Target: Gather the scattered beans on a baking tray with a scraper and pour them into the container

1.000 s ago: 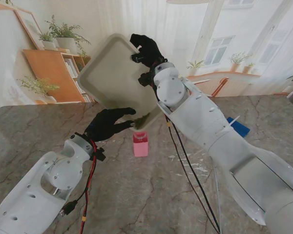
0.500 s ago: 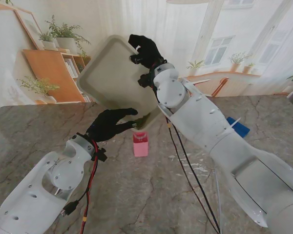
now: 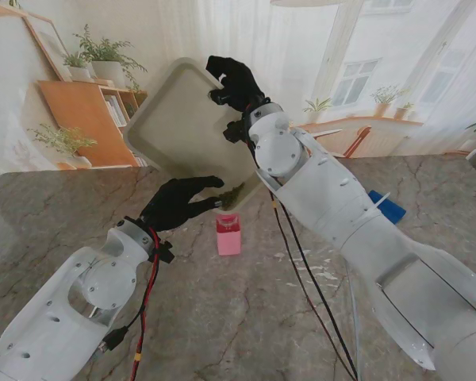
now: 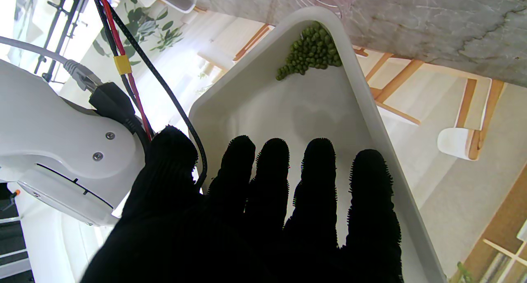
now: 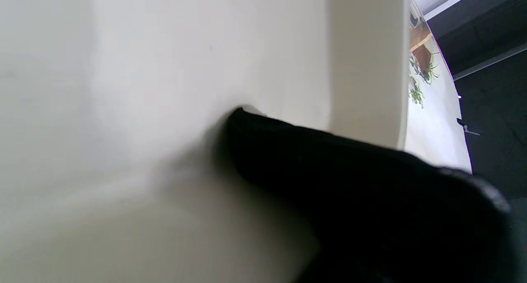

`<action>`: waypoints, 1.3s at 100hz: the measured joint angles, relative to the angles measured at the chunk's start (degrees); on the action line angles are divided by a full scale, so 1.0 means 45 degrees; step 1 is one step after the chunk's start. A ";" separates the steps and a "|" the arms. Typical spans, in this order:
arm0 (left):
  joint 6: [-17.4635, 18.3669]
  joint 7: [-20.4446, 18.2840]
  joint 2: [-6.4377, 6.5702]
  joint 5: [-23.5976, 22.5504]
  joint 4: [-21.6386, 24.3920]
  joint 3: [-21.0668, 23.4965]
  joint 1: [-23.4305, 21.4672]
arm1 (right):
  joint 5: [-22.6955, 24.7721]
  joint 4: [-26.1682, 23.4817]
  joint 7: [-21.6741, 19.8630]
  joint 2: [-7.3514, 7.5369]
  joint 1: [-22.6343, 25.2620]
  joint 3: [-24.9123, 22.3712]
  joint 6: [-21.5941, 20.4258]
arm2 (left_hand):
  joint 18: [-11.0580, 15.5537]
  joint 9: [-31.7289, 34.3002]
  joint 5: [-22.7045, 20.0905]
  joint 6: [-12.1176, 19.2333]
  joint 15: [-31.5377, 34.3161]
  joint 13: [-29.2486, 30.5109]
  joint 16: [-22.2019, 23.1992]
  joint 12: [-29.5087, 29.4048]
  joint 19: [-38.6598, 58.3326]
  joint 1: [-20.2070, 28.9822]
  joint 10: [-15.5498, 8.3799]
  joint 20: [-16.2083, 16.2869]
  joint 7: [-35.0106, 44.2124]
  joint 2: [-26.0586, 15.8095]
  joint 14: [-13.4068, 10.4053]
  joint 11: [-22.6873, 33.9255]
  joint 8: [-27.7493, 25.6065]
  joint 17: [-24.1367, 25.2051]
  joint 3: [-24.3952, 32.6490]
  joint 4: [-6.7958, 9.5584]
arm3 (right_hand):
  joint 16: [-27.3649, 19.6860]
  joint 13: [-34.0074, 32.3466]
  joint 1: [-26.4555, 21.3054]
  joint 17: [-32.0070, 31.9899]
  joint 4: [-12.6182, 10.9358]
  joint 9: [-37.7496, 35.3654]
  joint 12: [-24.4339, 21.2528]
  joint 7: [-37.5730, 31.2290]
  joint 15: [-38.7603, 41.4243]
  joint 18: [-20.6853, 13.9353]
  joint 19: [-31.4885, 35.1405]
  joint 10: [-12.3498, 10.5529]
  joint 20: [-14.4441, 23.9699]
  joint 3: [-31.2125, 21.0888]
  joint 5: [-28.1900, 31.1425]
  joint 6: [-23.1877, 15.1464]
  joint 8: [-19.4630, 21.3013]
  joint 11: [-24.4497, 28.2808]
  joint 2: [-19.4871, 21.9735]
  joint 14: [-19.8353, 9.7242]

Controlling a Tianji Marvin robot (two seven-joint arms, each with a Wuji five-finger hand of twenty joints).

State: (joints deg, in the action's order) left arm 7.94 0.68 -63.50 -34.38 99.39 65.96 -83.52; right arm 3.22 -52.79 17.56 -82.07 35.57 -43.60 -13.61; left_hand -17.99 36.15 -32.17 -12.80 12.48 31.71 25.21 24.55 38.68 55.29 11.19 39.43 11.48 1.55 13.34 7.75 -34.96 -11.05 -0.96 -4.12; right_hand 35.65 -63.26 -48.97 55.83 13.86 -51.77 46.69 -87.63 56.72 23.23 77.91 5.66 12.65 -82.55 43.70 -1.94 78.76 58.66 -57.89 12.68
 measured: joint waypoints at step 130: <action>-0.0007 0.0102 0.0000 -0.0137 0.0242 0.0176 -0.0393 | 0.0693 -0.1029 -0.0012 0.0322 0.0371 0.0152 -0.0432 | -0.0103 0.0000 0.0000 0.0000 0.0000 0.0000 0.0000 0.0000 0.0000 0.0000 0.0000 -0.0006 0.0000 0.0000 0.0004 0.0000 0.0001 0.0000 0.0000 0.0000 | 0.0086 0.0000 0.0065 0.0006 0.0000 -0.0035 0.0001 0.0000 0.0001 -0.0069 0.0000 -0.0048 0.0213 0.0000 0.0001 -0.0146 0.0001 0.0000 0.0000 -0.0082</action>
State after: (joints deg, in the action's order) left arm 7.91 1.14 -63.50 -35.00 100.48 66.75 -85.29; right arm 6.34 -57.42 17.50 -80.62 37.24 -42.92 -15.56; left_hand -18.45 36.15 -32.17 -12.80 12.48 31.71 25.21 24.55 38.68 55.29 11.19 39.40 11.48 1.55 13.36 7.75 -34.95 -11.05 -0.96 -4.12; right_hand 36.04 -63.26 -48.68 55.85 13.86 -51.92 46.69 -87.63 56.72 22.92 77.91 5.44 13.60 -82.55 43.70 -2.60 78.77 58.66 -57.89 12.31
